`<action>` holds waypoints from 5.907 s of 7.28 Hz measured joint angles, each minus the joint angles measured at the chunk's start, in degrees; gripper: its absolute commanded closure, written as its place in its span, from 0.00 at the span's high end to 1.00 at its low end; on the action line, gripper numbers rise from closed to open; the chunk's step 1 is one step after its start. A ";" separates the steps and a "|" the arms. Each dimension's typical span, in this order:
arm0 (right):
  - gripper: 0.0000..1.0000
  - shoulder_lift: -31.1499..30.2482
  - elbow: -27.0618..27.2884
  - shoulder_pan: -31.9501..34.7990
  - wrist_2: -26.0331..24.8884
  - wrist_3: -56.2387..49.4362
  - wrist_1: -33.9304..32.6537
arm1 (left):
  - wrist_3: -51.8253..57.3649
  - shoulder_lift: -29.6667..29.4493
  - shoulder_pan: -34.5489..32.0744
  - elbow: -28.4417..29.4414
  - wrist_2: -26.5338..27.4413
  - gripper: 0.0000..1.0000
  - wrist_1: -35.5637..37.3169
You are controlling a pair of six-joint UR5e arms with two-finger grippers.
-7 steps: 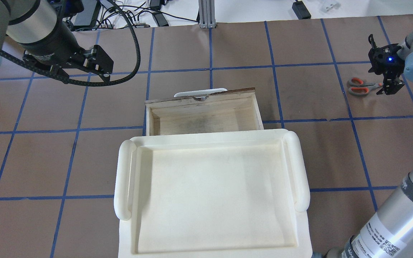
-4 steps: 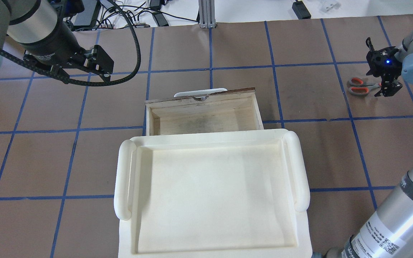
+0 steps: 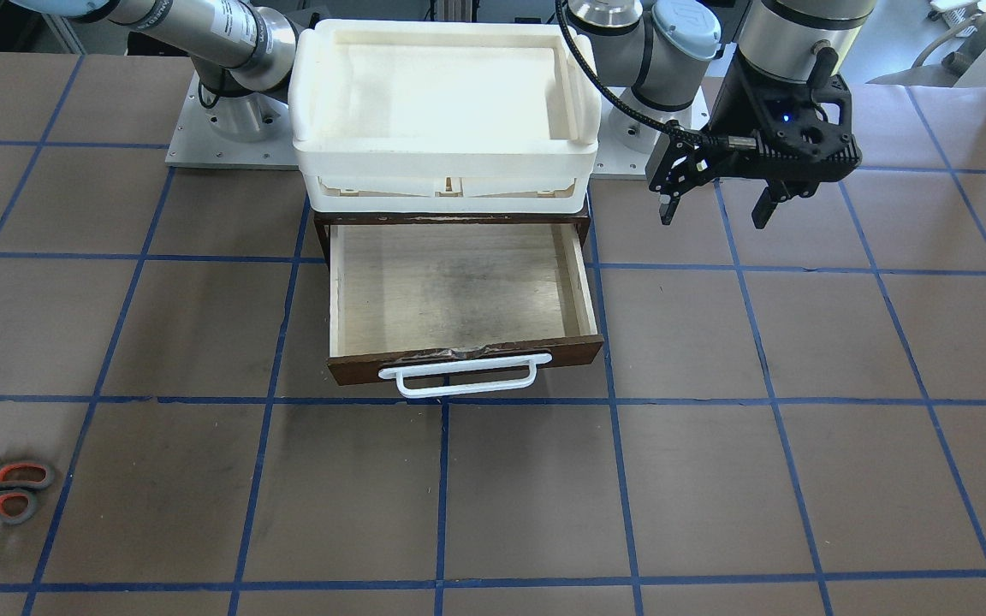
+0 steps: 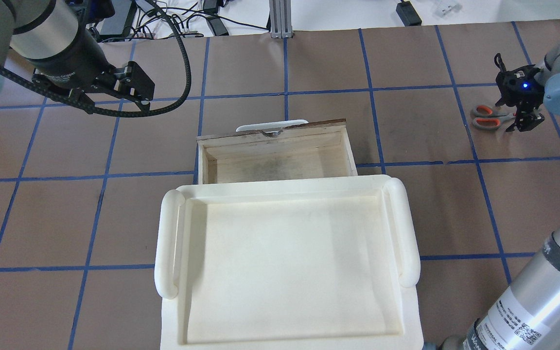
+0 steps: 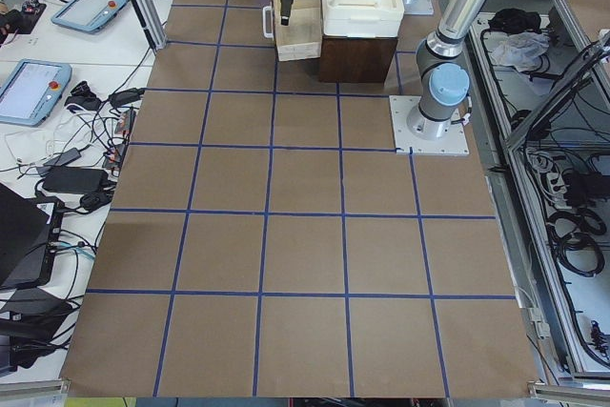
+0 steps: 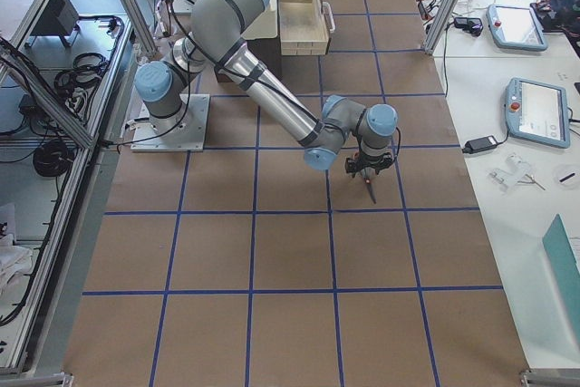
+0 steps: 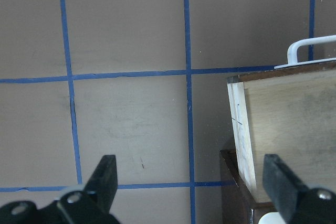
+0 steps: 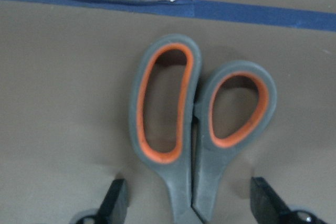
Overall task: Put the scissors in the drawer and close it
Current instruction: 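Close the right gripper on the scissors and lift them, then carry the scissors with the right gripper over the open drawer and lower, then open the right gripper to drop the scissors into the drawer and rise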
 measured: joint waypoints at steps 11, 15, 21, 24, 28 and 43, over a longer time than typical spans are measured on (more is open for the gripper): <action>0.00 -12.37 -0.43 1.34 -1.19 0.09 8.21 | 0.00 0.00 0.00 0.03 0.00 1.00 -0.02; 0.00 -22.83 -0.04 12.10 -3.87 7.58 20.29 | 0.00 0.04 0.00 0.03 0.05 1.00 0.03; 0.00 -26.39 0.14 38.51 -4.35 34.73 28.18 | 0.00 0.02 -0.03 0.03 0.06 1.00 -0.06; 0.00 -25.93 0.23 46.60 -4.38 43.76 29.92 | 0.00 0.08 -0.01 0.03 0.06 1.00 -0.08; 0.00 -22.72 0.40 51.79 -1.67 47.85 29.16 | 0.02 0.08 0.00 0.03 0.06 1.00 -0.12; 1.00 -24.53 1.47 49.62 0.40 65.86 26.47 | 0.05 -0.52 -0.36 0.14 0.16 1.00 0.36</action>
